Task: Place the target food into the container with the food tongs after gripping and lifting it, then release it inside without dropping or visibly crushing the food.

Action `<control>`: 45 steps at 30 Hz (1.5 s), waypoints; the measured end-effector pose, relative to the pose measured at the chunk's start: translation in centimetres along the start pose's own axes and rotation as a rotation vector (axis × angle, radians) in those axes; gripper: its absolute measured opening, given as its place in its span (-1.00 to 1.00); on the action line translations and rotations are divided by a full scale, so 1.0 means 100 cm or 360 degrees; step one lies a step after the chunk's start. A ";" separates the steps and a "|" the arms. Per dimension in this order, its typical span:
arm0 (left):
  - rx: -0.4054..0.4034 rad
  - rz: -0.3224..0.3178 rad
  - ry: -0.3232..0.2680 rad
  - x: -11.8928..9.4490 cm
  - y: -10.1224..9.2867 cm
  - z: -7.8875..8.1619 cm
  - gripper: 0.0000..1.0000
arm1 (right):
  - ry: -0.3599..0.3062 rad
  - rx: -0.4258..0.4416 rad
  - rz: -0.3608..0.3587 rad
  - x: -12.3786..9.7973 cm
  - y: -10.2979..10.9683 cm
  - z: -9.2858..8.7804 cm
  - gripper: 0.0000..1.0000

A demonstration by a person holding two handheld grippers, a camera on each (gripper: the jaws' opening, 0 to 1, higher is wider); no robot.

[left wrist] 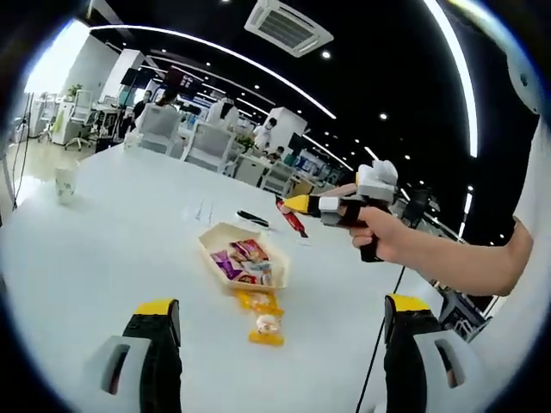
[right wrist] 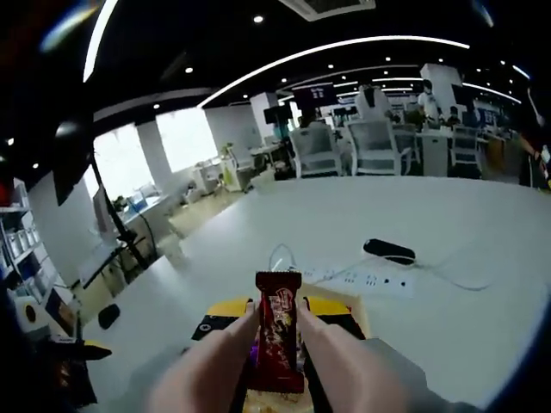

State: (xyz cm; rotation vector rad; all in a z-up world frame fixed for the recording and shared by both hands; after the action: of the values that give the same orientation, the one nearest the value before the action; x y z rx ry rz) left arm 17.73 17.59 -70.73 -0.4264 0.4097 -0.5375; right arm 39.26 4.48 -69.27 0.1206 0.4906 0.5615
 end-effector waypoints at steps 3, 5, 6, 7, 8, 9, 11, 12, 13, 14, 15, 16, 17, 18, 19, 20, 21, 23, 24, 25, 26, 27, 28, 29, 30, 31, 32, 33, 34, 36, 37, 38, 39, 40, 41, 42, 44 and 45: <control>0.0050 -0.0013 0.0021 0.001 -0.004 0.002 0.99 | -0.0010 0.0010 -0.0003 0.003 0.002 0.005 -0.56; 0.0060 -0.0017 0.0010 0.001 -0.004 0.004 0.99 | -0.0008 0.0007 -0.0002 0.005 0.004 0.006 -0.56; 0.0057 -0.0017 0.0002 0.002 -0.004 0.005 0.99 | -0.0013 0.0025 -0.0015 0.005 0.004 0.008 -0.56; 0.0054 -0.0016 -0.0003 0.002 -0.003 0.006 0.99 | -0.0024 0.0046 -0.0019 0.005 0.004 0.009 -0.56; 0.0053 -0.0015 -0.0004 0.002 -0.003 0.006 0.99 | -0.0027 0.0050 -0.0018 0.005 0.005 0.010 -0.56; 0.0070 -0.0012 0.0018 0.003 -0.001 0.004 0.99 | -0.0028 0.0057 -0.0018 0.004 0.006 0.011 -0.56; 0.0097 -0.0010 0.0039 0.003 -0.001 0.002 0.99 | -0.0031 0.0061 -0.0021 0.004 0.006 0.012 -0.56; 0.0107 -0.0014 0.0043 0.003 -0.002 0.001 0.99 | -0.0031 0.0060 -0.0023 0.005 0.006 0.013 -0.56; 0.0111 -0.0023 0.0050 0.003 -0.003 0.000 0.99 | -0.0030 0.0058 -0.0028 0.006 0.005 0.013 -0.56; 0.0111 -0.0024 0.0053 0.003 -0.003 0.000 0.99 | -0.0030 0.0058 -0.0029 0.006 0.005 0.013 -0.56; 0.0114 -0.0024 0.0063 0.003 -0.002 -0.001 0.99 | -0.0029 0.0061 -0.0032 0.007 0.005 0.014 -0.56; 0.0117 -0.0025 0.0066 0.003 -0.002 -0.002 0.99 | -0.0025 0.0065 -0.0037 0.007 0.004 0.014 -0.56; 0.0123 -0.0024 0.0069 0.003 -0.002 -0.002 0.99 | -0.0022 0.0066 -0.0040 0.008 0.004 0.014 -0.56; 0.0124 -0.0021 0.0070 0.002 -0.002 -0.002 0.99 | -0.0020 0.0065 -0.0040 0.009 0.004 0.014 -0.56; 0.0122 -0.0019 0.0066 0.002 -0.003 -0.002 0.99 | -0.0017 0.0064 -0.0040 0.009 0.005 0.014 -0.56; 0.0122 -0.0019 0.0054 0.002 -0.004 -0.001 0.99 | -0.0017 0.0062 -0.0040 0.010 0.005 0.014 -0.56; 0.0121 -0.0019 0.0051 0.002 -0.004 -0.001 0.99 | -0.0011 0.0061 -0.0038 0.012 0.006 0.015 -0.56; 0.0114 -0.0015 0.0060 0.002 -0.003 -0.003 0.99 | -0.0009 0.0062 -0.0041 0.014 0.006 0.016 -0.56; 0.0114 -0.0015 0.0060 0.002 -0.003 -0.004 0.99 | -0.0008 0.0062 -0.0041 0.015 0.007 0.017 -0.56; 0.0113 -0.0014 0.0059 0.002 -0.003 -0.004 0.99 | -0.0007 0.0062 -0.0041 0.015 0.007 0.017 -0.56; 0.0106 -0.0011 0.0053 0.002 -0.003 -0.004 0.99 | -0.0010 0.0065 -0.0040 0.017 0.008 0.019 -0.56; 0.0105 -0.0008 0.0049 0.002 -0.002 -0.003 0.99 | -0.0011 0.0064 -0.0040 0.018 0.008 0.020 -0.56; 0.0104 -0.0006 0.0047 0.001 -0.001 -0.003 0.99 | -0.0011 0.0061 -0.0039 0.019 0.009 0.021 -0.56; 0.0102 -0.0005 0.0048 0.001 -0.001 -0.003 0.99 | -0.0013 0.0060 -0.0038 0.020 0.009 0.022 -0.56; 0.0099 -0.0002 0.0049 0.001 -0.001 -0.003 0.99 | -0.0016 0.0058 -0.0038 0.022 0.010 0.024 -0.56; 0.0100 0.0001 0.0046 0.001 0.000 -0.003 0.99 | -0.0016 0.0058 -0.0036 0.024 0.010 0.025 -0.56; 0.0099 0.0004 0.0044 0.000 0.001 -0.003 0.99 | -0.0018 0.0057 -0.0037 0.025 0.011 0.026 -0.56; 0.0092 0.0009 0.0044 -0.001 0.002 -0.003 0.99 | -0.0020 0.0057 -0.0035 0.028 0.011 0.027 -0.56; 0.0088 0.0013 0.0045 -0.001 0.003 -0.003 0.99 | -0.0020 0.0066 -0.0032 0.029 0.012 0.027 -0.56; 0.0077 0.0023 0.0047 -0.002 0.005 -0.003 0.99 | -0.0012 0.0089 -0.0020 0.032 0.013 0.027 -0.56; 0.0076 0.0024 0.0047 -0.002 0.005 -0.003 0.99 | -0.0012 0.0097 -0.0020 0.034 0.013 0.028 -0.56; 0.0075 0.0027 0.0046 -0.003 0.006 -0.003 0.99 | -0.0013 0.0099 -0.0027 0.037 0.010 0.028 -0.56; 0.0074 0.0028 0.0047 -0.003 0.006 -0.004 0.99 | -0.0012 0.0102 -0.0030 0.039 0.009 0.028 -0.56; 0.0069 0.0028 0.0050 -0.003 0.007 -0.004 0.99 | -0.0013 0.0108 -0.0030 0.042 0.007 0.028 -0.56; 0.0064 0.0026 0.0049 -0.004 0.007 -0.004 0.99 | -0.0014 0.0112 -0.0029 0.044 0.007 0.028 -0.56; 0.0053 0.0025 0.0038 -0.004 0.007 -0.003 0.98 | -0.0012 0.0116 -0.0031 0.046 0.006 0.028 -0.56; 0.0056 0.0024 0.0030 -0.003 0.007 -0.002 0.98 | -0.0003 0.0118 -0.0026 0.051 0.005 0.026 -0.56; 0.0060 0.0023 0.0027 -0.003 0.006 -0.002 0.98 | 0.0008 0.0102 -0.0025 0.052 0.006 0.025 -0.56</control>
State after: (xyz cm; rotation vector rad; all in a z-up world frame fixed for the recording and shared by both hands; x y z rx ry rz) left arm 17.66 18.20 -71.13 -0.3823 0.4182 -0.5344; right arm 44.02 7.83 -69.05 0.1762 0.5139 0.5311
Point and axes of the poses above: the point that each gripper's makers call its tool centre point, and the gripper's own axes: x roughly forward along the fingers, y roughly to its left, z roughly out of its top, the point moved 1 cm from there along -x, roughly backward along the fingers, and after that the axes turned 1 degree about -z, right-handed, at the moved point
